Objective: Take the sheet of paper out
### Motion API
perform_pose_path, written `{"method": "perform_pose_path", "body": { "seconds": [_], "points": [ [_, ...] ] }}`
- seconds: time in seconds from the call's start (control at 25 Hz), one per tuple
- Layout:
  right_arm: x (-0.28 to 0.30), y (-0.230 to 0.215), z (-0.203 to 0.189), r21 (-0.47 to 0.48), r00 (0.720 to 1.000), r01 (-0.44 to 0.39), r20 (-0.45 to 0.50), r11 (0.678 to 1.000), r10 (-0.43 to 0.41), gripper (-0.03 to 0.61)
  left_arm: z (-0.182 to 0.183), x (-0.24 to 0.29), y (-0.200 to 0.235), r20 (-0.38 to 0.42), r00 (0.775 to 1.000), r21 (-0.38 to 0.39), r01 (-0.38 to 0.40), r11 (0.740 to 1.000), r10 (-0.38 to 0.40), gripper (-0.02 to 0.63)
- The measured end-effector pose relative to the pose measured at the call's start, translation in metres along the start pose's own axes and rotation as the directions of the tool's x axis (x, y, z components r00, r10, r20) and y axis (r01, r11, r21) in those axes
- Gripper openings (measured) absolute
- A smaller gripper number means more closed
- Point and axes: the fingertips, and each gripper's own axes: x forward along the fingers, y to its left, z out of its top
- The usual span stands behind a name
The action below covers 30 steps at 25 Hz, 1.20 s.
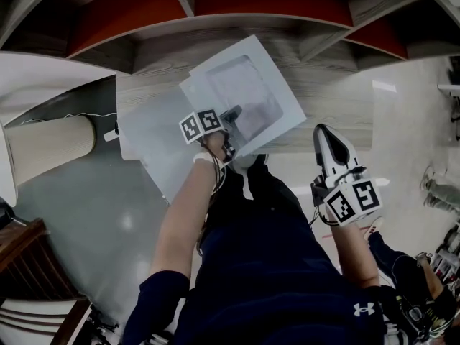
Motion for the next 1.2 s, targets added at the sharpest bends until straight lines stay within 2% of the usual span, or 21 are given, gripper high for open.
{"method": "perform_pose_path", "body": {
  "seconds": [0.2,0.48,0.8,0.92,1.0,1.2],
  "points": [
    [-0.004,-0.003,-0.004,0.01,1.0,0.005,-0.008,1.0,-0.005,0.012,0.008,0.004,-0.002,0.007,1.0,-0.001,0.021,1.0,-0.021,0.135],
    [-0.009,-0.006,-0.008,0.02,1.0,0.014,-0.022,1.0,-0.014,0.012,0.028,0.004,-0.005,0.072,0.996,-0.013,0.043,0.999,-0.042,0.115],
    [-0.009,-0.007,-0.013,0.029,0.999,0.016,-0.035,0.999,-0.015,0.012,0.041,0.012,-0.005,0.071,0.997,-0.002,0.042,0.999,-0.041,0.091],
    [-0.008,-0.006,-0.016,0.042,0.999,0.014,-0.039,0.999,-0.012,0.012,0.042,0.012,-0.006,0.063,0.998,0.048,0.02,0.999,-0.023,0.032],
    [-0.008,-0.005,-0.018,0.049,0.999,0.015,-0.04,0.999,-0.013,0.012,0.037,0.011,-0.006,0.044,0.999,0.083,0.001,0.997,-0.005,0.017],
    [-0.006,0.0,-0.017,0.046,0.999,0.0,-0.032,0.999,0.001,0.012,0.034,-0.002,-0.001,0.035,0.999,0.055,0.005,0.998,-0.007,0.015]
  ]
}}
